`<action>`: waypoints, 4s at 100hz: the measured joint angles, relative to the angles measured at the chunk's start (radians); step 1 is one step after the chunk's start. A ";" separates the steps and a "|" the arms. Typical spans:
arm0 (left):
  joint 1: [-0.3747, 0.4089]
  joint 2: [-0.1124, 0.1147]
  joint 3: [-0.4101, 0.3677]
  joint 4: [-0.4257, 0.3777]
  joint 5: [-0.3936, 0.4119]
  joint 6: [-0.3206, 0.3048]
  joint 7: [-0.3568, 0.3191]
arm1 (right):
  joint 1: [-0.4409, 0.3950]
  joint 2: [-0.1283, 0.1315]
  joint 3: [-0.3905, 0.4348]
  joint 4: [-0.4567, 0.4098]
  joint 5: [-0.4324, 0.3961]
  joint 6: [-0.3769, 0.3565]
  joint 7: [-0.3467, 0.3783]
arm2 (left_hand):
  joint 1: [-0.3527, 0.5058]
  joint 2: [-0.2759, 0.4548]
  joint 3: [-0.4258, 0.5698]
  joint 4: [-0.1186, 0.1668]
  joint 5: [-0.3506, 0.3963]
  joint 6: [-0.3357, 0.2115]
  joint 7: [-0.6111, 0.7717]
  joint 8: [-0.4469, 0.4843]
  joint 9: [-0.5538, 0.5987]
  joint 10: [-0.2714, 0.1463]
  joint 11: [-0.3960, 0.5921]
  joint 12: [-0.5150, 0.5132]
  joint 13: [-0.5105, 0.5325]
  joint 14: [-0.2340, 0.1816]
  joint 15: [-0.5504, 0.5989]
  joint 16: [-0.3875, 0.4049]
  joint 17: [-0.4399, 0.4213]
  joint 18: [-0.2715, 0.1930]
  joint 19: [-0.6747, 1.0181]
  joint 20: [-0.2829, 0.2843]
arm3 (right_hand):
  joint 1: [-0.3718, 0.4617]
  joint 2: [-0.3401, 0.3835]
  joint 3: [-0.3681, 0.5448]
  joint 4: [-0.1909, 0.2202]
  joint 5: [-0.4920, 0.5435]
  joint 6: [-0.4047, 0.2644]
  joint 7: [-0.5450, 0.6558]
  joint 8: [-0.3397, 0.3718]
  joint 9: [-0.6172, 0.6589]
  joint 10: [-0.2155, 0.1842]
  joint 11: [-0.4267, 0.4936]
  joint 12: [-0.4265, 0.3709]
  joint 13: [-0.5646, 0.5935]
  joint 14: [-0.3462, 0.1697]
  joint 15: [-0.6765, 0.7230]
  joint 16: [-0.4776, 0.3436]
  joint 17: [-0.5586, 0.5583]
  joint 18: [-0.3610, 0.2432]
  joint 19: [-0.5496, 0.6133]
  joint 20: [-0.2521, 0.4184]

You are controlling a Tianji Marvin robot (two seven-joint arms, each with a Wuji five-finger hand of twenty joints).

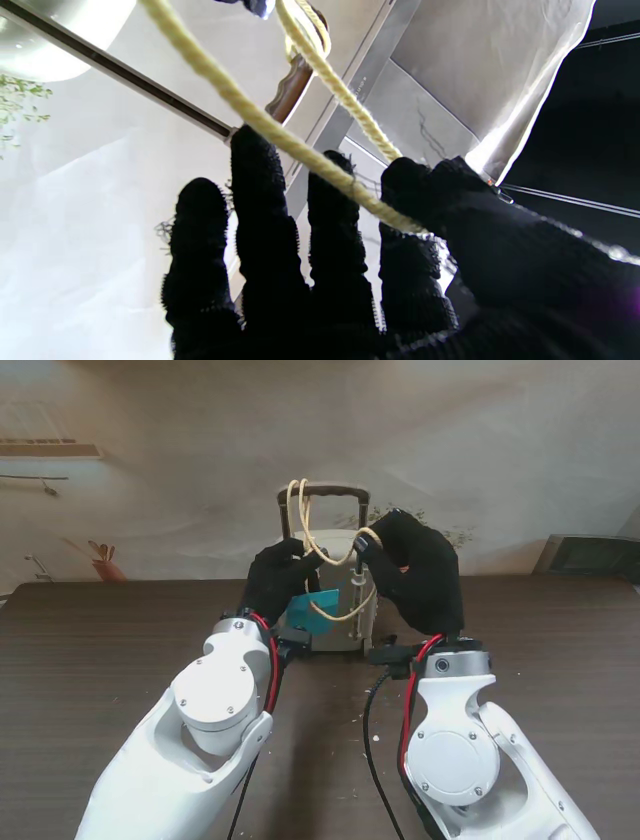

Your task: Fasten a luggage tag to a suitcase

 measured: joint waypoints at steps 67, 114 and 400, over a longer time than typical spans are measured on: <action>0.059 0.025 -0.026 -0.101 0.041 0.069 -0.053 | 0.040 -0.007 -0.010 0.108 -0.019 0.061 0.029 | 0.000 0.001 0.000 0.000 0.001 0.000 -0.013 0.000 0.001 0.000 0.000 0.007 -0.001 0.000 0.000 0.000 0.005 0.000 0.009 -0.001 | 0.022 -0.029 0.007 0.000 -0.111 -0.063 -0.170 -0.244 -0.107 0.027 -0.053 -0.039 -0.114 0.000 -0.037 -0.019 -0.099 -0.016 -0.031 -0.036; 0.043 0.015 -0.033 -0.108 0.061 0.150 -0.046 | 0.032 0.004 -0.019 0.118 -0.008 0.062 0.051 | 0.001 0.015 -0.025 0.000 0.011 0.000 -0.013 0.025 -0.435 0.091 -0.262 0.035 -0.945 0.298 0.030 0.005 -0.465 0.013 -0.315 0.013 | 0.021 -0.072 0.038 0.000 -0.122 -0.042 -0.218 -0.325 -0.148 0.031 -0.080 -0.061 -0.152 0.000 -0.048 -0.019 -0.121 -0.024 -0.049 -0.036; 0.070 0.028 -0.020 -0.148 0.227 0.185 -0.062 | -0.015 0.112 0.074 0.095 -0.304 0.122 0.407 | 0.002 0.015 -0.046 0.000 0.096 -0.001 -0.140 -0.208 -0.772 0.176 -0.657 -0.249 -1.130 0.067 -0.848 -0.461 -0.882 -0.025 -1.447 0.147 | -0.303 -0.180 -0.026 0.072 0.243 0.020 -0.629 -0.166 -0.050 0.013 -0.433 -0.184 -0.115 -0.035 -0.231 -0.040 -0.050 -0.078 -0.154 -0.061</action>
